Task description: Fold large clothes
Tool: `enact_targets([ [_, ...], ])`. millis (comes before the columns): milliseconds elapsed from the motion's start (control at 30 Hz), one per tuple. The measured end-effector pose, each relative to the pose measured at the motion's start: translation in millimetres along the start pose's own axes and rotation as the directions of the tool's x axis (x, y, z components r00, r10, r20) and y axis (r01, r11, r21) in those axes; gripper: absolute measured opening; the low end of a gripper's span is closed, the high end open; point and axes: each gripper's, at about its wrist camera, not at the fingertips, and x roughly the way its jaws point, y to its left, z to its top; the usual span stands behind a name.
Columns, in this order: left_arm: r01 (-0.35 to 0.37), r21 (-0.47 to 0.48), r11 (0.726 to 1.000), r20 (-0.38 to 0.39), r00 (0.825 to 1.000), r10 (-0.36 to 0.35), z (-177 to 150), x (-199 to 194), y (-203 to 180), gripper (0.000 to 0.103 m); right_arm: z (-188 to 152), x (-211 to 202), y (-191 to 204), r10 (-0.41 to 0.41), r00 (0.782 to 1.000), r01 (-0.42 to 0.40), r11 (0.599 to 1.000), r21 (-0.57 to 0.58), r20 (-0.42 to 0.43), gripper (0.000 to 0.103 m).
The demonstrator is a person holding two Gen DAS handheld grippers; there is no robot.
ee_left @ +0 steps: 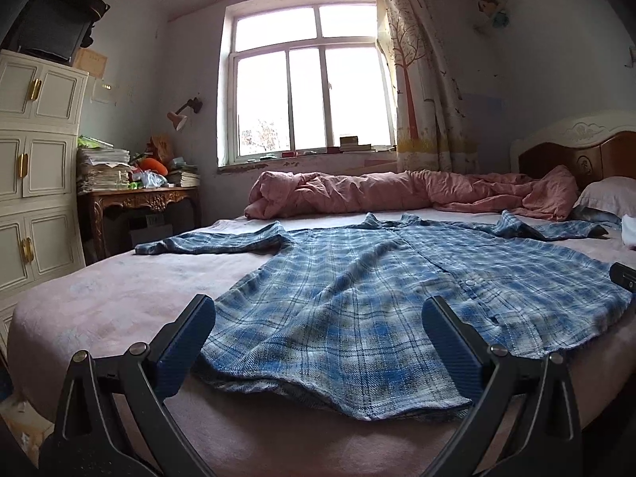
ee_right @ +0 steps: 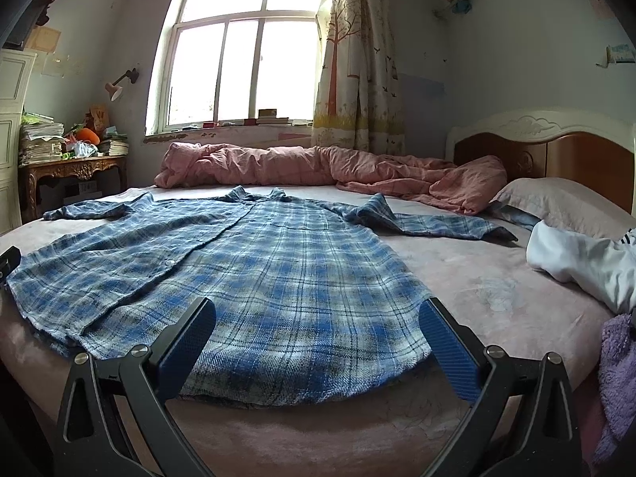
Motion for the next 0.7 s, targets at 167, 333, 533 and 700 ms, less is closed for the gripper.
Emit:
enact_targets([
  [167,0.005,-0.015,1.0,-0.009,1.0,-0.005,0.4,0.8,0.6,0.103,0.0,1.1,-1.0,-0.003,1.0,0.003,1.0,-0.002,0.0,0.103],
  [333,0.011,-0.031,0.999,-0.034,0.999,-0.012,-0.8,5.3,3.6,0.103,0.2,1.0,-1.7,-0.002,1.0,0.002,1.0,0.002,-0.003,0.103],
  [533,0.007,-0.044,0.999,-0.034,0.999,-0.008,0.1,6.1,5.9,0.103,-0.3,1.3,-0.7,0.001,1.0,-0.001,1.0,0.005,-0.004,0.103],
  [700,0.015,-0.036,0.999,-0.034,0.999,-0.016,-1.0,5.4,4.3,0.103,-0.6,1.3,-0.4,0.0,1.0,0.0,1.0,0.003,-0.004,0.103],
])
